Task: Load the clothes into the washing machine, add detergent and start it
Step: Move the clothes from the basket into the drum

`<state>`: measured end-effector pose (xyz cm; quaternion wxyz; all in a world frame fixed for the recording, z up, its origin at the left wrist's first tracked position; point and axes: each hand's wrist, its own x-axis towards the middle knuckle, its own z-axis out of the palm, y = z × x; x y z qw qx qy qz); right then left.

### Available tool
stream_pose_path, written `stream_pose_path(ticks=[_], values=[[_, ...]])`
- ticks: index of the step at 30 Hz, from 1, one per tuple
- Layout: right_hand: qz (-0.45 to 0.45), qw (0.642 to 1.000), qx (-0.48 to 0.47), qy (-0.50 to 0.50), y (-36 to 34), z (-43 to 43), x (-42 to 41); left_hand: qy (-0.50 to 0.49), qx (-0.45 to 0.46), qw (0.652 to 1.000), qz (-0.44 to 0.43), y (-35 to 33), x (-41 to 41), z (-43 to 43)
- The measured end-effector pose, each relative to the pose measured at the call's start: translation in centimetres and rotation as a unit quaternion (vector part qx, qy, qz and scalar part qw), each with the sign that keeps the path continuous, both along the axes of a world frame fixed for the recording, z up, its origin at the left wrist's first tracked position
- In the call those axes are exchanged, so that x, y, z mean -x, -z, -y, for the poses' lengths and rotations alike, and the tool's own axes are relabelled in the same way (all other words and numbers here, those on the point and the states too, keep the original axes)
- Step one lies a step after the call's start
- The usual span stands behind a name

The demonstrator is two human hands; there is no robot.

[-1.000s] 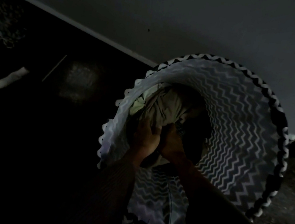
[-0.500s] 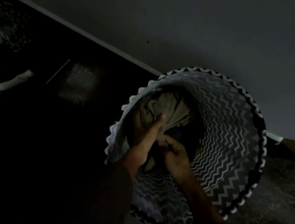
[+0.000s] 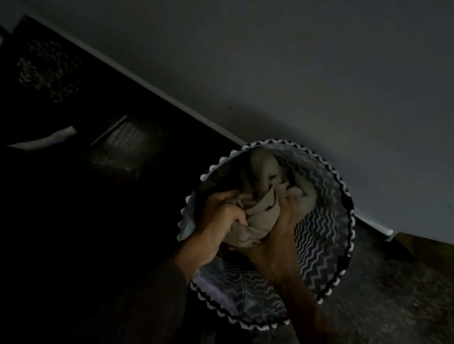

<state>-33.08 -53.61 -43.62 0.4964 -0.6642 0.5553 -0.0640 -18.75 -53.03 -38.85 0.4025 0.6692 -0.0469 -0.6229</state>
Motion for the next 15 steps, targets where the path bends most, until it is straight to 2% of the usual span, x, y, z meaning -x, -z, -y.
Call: stream_pose_path(ticks=[3,6,9,12,13,15], values=[[0.043,0.999,0.023,0.0,-2.4,-0.2,0.2,0.022,0.023,0.999,-0.013,-1.6,-0.6,-0.4],[0.078,0.994,0.063,0.044,-3.9,-0.9,0.6,0.06,0.07,0.996,0.021,-3.4,-0.4,-1.3],[0.055,0.988,0.122,0.081,-6.1,-1.5,-0.1,0.027,0.099,0.985,0.137,-4.9,0.5,-2.6],[0.004,0.98,0.177,0.09,-9.1,-2.1,-0.8,-0.009,0.089,0.957,0.277,-6.2,1.4,-4.6],[-0.014,0.978,0.184,0.096,-10.1,-2.4,-1.0,-0.03,0.085,0.957,0.277,-7.0,1.8,-5.2],[-0.034,0.973,0.198,0.114,-11.9,-3.1,-1.6,-0.094,0.08,0.973,0.193,-8.7,2.7,-5.8]])
